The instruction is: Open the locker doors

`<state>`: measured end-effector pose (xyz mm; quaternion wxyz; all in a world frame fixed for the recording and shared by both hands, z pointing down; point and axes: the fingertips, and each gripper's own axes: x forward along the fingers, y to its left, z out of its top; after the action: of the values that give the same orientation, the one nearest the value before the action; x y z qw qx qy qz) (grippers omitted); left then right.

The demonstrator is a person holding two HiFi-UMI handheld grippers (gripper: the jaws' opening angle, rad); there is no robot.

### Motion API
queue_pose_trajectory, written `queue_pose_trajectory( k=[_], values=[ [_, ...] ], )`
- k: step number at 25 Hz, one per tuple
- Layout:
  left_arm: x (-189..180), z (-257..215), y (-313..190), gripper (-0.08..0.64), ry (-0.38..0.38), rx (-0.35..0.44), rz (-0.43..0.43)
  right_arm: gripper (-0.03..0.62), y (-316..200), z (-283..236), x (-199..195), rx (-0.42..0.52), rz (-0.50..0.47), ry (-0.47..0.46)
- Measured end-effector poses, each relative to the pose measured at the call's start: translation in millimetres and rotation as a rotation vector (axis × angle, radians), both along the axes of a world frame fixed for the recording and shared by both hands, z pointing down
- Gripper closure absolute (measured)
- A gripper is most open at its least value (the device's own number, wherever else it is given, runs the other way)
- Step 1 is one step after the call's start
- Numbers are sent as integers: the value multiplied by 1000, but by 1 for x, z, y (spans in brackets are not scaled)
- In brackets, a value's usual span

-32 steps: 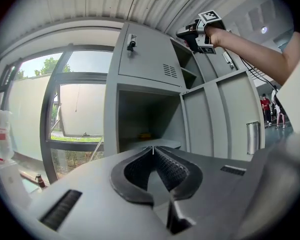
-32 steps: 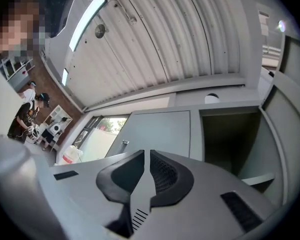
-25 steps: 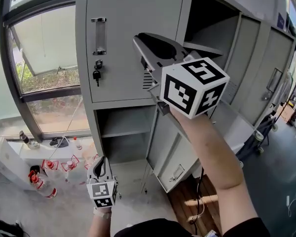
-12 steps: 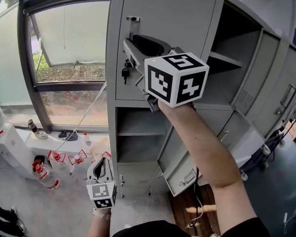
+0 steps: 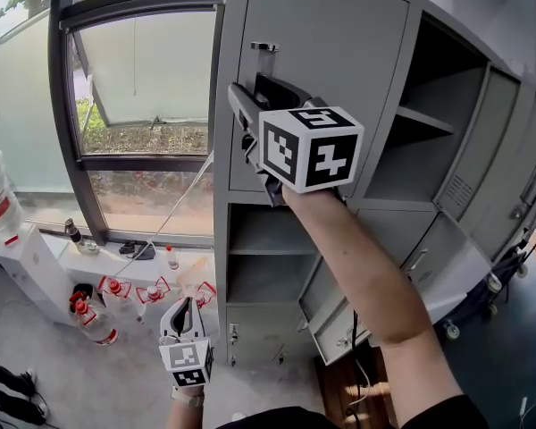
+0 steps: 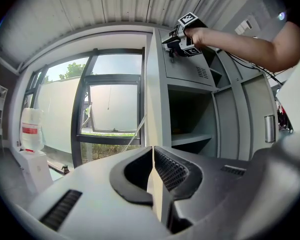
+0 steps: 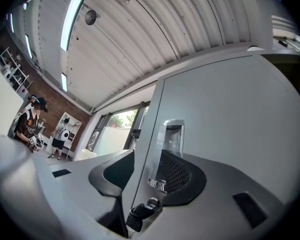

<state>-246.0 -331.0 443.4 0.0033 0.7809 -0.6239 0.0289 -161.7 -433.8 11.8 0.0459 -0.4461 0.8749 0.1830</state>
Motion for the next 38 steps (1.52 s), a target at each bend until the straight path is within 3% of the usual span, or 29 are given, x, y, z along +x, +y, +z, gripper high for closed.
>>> queue_pose_trajectory(
  k=[6, 15, 23, 30, 38],
  values=[
    [-14, 5, 2, 534, 5, -8, -27, 404, 4, -1, -3, -19, -62, -55],
    [-7, 9, 20, 534, 5, -18, -48, 389, 33, 1, 0, -16, -148, -29],
    [10, 6, 66, 534, 4, -22, -91, 397, 76, 2, 11, 6, -166, 21],
    [22, 9, 118, 534, 10, -36, -121, 399, 116, 3, 28, 0, -186, 3],
    [36, 14, 160, 534, -5, -50, -116, 431, 147, 12, 51, -4, -143, 22]
  ],
)
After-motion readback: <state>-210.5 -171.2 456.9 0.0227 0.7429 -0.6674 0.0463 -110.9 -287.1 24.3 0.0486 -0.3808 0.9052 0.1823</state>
